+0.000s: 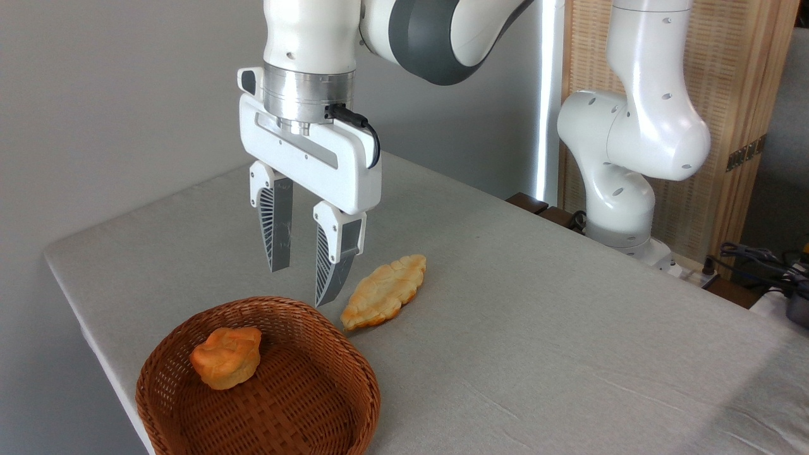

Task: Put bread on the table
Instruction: 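Lower the open gripper toward the orange bread roll in the basket, then descend into the basket and close the gripper on the orange roll, then lift the roll out of the basket and carry it toward the pastry, then lower the held roll onto the table beside the golden pastry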

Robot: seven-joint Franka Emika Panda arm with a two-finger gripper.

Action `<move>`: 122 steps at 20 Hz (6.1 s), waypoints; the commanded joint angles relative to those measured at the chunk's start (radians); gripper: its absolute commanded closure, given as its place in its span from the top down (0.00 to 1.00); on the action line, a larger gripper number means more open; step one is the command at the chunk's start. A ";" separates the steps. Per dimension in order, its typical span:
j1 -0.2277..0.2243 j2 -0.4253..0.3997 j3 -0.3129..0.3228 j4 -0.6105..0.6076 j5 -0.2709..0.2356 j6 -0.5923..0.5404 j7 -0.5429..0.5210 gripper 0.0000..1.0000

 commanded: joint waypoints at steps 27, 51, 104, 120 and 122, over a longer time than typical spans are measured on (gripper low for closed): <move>-0.017 0.258 -0.109 0.107 -0.010 0.202 0.024 1.00; -0.016 0.335 -0.126 0.105 -0.013 0.296 0.018 1.00; -0.008 -0.072 0.070 -0.131 -0.028 -0.141 0.083 0.56; -0.022 -0.009 0.078 -0.160 -0.031 -0.161 0.096 1.00; -0.033 -0.006 0.078 -0.160 -0.031 -0.159 0.096 1.00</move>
